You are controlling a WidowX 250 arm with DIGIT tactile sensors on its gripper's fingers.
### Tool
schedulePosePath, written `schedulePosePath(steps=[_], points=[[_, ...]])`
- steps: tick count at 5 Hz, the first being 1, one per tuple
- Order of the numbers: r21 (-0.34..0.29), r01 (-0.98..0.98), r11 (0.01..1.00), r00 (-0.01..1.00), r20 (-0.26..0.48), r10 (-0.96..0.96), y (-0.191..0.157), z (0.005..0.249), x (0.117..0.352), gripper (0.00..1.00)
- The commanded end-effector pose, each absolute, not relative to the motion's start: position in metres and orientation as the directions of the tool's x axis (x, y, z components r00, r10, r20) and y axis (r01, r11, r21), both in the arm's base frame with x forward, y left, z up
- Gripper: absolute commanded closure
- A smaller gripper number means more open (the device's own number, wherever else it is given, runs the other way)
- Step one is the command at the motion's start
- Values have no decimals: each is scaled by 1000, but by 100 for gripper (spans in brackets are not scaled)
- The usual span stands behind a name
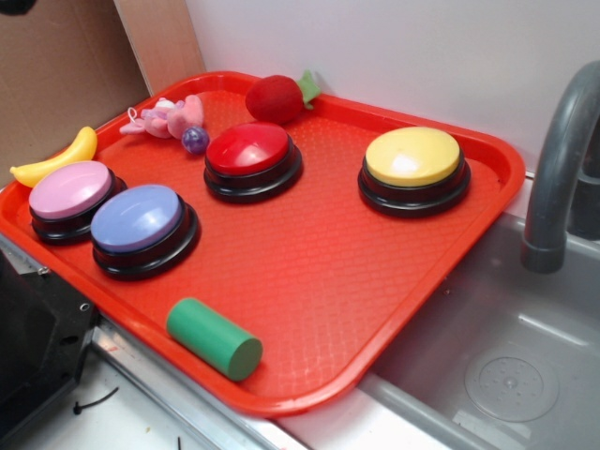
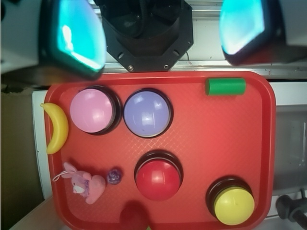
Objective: Push the red button.
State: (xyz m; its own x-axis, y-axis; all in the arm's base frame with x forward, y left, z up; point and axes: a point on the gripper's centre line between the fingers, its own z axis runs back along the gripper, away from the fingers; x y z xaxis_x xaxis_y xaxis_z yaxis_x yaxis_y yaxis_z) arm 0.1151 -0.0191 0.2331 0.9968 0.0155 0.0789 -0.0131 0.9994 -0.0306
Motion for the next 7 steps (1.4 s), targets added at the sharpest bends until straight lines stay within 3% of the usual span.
schedulePosePath(steps=[1,2,3,4,5,6,7], points=[[-31,-13,999,997,79,15,-19,233,115,0],[22,-125,992,992,-33,126,7,186,141,0],[69,-227,971,973,-27,229,23,148,188,0],[73,-162,984,987,9,161,27,115,233,0],[88,-68,994,998,21,66,29,87,249,0],[45,10,999,999,52,-13,24,73,246,0],[12,57,998,998,22,-58,19,56,239,0]])
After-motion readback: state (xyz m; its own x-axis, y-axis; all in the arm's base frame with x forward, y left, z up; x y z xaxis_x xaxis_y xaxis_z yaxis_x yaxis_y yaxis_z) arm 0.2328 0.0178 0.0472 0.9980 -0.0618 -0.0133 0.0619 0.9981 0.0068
